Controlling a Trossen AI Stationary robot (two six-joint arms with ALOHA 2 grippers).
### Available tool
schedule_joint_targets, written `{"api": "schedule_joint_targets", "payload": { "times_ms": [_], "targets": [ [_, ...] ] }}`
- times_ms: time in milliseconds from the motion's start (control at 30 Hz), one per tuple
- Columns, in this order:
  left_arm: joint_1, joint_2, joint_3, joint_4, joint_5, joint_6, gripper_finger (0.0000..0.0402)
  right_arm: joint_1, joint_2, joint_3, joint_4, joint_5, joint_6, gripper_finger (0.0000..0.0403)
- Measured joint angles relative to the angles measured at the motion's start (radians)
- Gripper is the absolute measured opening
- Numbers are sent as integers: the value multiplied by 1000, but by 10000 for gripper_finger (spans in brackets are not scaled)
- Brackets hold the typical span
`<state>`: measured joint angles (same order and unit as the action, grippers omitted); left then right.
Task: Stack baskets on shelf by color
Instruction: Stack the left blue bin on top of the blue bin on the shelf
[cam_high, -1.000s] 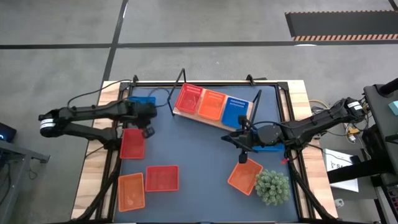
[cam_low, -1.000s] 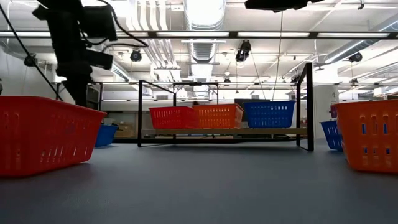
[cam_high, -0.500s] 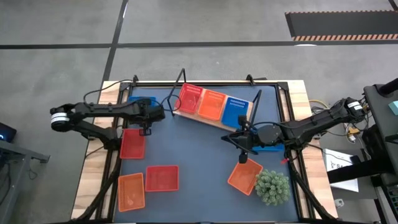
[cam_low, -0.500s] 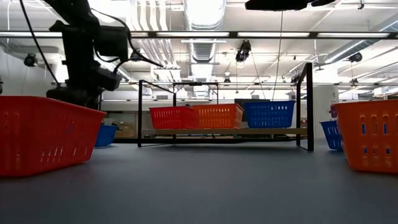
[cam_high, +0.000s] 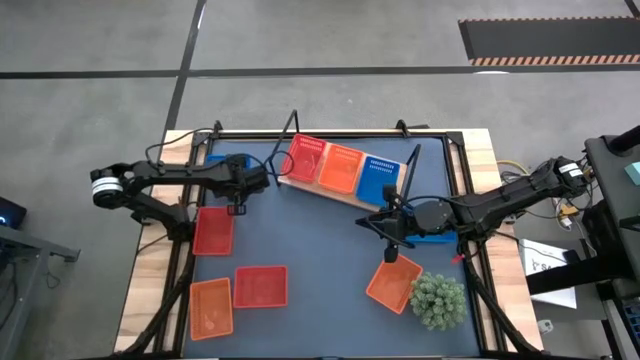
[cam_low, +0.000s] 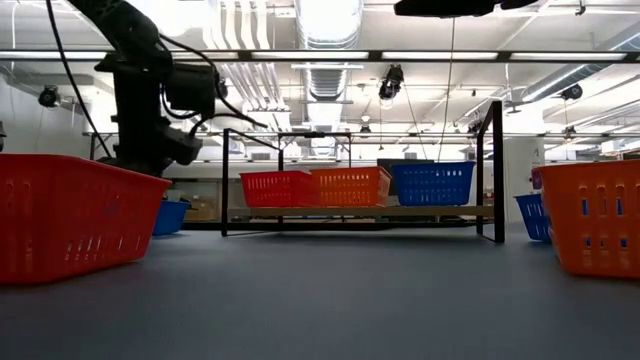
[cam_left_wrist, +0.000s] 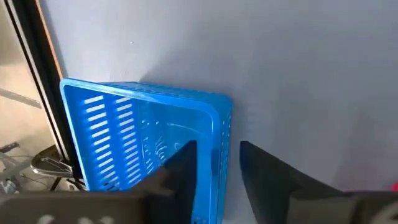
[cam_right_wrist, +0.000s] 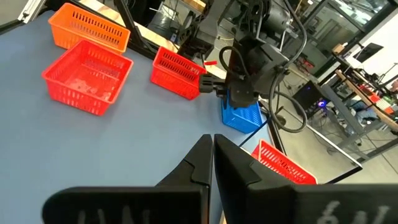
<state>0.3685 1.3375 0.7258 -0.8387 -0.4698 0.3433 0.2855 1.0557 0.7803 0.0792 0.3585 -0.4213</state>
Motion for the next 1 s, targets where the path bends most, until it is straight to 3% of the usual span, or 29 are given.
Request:
{"api": "schedule_joint_targets", "payload": {
  "times_ms": [167, 400, 600, 733, 900, 1000],
  "targets": [
    [-1, -12, 4, -30, 1, 7, 13, 0, 0, 0, 0, 0, -6, 8],
    [-25, -123, 49, -180, -92, 6, 3, 0, 0, 0, 0, 0, -6, 8],
    [-119, -235, 167, -353, -81, 2, 2, 0, 0, 0, 0, 0, -6, 8],
    [-234, -266, 274, -450, 23, 4, 1, 0, 0, 0, 0, 0, -6, 9],
    [-381, -272, 375, -482, 307, -56, 1, 0, 0, 0, 0, 0, -6, 9],
    [-484, -235, 413, -433, 341, -103, 1, 0, 0, 0, 0, -3, 3, 8]
  ]
}}
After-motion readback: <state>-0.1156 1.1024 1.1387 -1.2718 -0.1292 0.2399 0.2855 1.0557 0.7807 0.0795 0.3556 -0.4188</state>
